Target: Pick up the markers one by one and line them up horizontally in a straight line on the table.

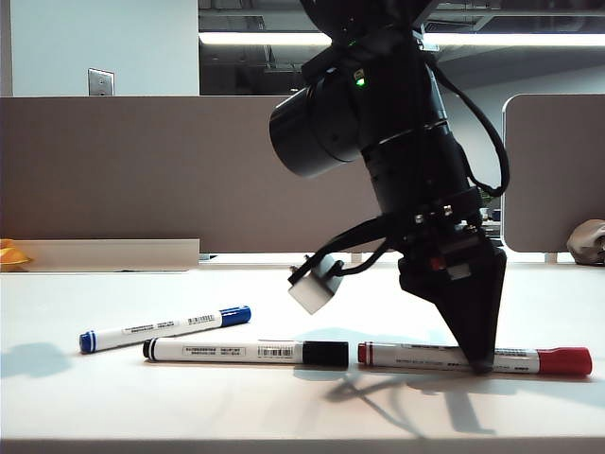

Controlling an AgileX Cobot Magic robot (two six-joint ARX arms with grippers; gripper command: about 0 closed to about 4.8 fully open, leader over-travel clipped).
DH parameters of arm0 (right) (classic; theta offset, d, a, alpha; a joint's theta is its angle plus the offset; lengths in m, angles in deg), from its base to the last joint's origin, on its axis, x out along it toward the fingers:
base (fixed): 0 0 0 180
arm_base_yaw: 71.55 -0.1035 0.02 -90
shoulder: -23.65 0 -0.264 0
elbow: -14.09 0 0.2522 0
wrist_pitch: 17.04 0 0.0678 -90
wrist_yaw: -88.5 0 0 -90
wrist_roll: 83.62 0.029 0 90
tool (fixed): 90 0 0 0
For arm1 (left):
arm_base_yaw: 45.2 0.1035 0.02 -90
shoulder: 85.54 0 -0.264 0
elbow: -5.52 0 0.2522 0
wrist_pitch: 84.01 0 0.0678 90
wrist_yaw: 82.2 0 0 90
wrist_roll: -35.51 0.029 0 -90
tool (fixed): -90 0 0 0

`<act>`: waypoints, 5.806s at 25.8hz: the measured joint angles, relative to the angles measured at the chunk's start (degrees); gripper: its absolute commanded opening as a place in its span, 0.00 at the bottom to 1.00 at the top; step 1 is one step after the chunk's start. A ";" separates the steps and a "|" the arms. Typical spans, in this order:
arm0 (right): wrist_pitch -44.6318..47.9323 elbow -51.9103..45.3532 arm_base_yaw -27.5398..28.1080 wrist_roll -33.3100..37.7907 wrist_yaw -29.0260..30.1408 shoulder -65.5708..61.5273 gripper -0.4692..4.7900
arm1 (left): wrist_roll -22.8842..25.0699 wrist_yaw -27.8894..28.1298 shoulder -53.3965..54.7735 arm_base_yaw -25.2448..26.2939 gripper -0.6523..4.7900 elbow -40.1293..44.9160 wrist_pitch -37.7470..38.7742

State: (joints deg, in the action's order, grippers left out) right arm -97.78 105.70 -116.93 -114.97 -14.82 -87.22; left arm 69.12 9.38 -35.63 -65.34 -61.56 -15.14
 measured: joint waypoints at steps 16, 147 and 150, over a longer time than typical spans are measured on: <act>0.04 0.00 -0.04 -0.02 0.02 0.00 0.13 | 0.00 -0.04 0.00 0.00 0.11 0.00 -0.02; -2.19 7.87 -17.27 22.53 -1.46 53.09 0.09 | 6.67 -19.04 43.60 0.04 0.25 -0.42 -26.67; -2.21 7.87 -17.27 22.53 -1.46 53.09 0.09 | 7.43 -19.30 43.95 0.04 0.28 -0.68 -26.36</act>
State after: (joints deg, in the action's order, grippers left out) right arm -99.99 113.57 -134.20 -92.44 -16.29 -34.13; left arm 76.55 -9.92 8.32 -65.29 -62.24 -41.50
